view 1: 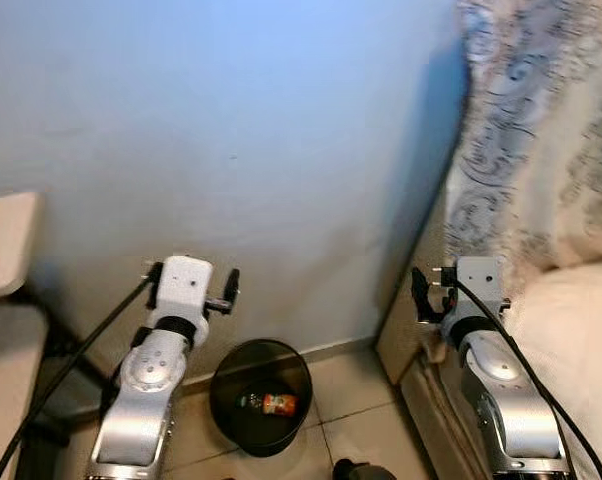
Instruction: Clean up the room
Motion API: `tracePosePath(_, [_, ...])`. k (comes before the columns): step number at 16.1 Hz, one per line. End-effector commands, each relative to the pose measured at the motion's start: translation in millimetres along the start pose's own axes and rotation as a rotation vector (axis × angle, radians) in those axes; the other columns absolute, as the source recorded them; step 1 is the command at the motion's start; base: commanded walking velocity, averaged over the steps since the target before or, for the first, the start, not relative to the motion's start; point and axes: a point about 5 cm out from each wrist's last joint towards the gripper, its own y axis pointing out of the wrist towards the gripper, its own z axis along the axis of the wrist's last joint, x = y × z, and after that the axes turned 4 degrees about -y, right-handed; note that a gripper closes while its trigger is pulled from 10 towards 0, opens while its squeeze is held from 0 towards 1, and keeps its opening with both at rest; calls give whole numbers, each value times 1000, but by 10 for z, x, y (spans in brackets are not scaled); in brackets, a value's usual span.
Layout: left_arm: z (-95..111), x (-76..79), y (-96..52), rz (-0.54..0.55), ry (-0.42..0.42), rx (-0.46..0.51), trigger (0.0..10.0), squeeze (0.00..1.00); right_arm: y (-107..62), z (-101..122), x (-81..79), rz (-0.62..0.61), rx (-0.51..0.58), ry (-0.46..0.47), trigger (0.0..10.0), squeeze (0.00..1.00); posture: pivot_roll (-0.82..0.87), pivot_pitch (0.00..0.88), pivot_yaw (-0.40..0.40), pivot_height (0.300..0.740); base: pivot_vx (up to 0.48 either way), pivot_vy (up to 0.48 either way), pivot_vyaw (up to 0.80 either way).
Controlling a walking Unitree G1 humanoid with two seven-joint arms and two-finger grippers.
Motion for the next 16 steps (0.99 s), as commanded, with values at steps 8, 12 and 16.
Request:
tracePosePath(8, [-55,24,-22,7,-38,-16,10000,0,-55,-8,31,7,-23,-17,10000,1000,29,0,38,740,0,0,-800])
tracePosePath(12, [-32,22,4,17,-54,-2,10000,0,-54,-42,2,18,-40,-15,10000,1000,33,0,37,740,0,0,-800])
tracePosePath(16, [-6,32,20,9,-58,8,10000,0,-54,-43,-25,27,-43,-20,10000,1000,33,0,35,740,0,0,-800])
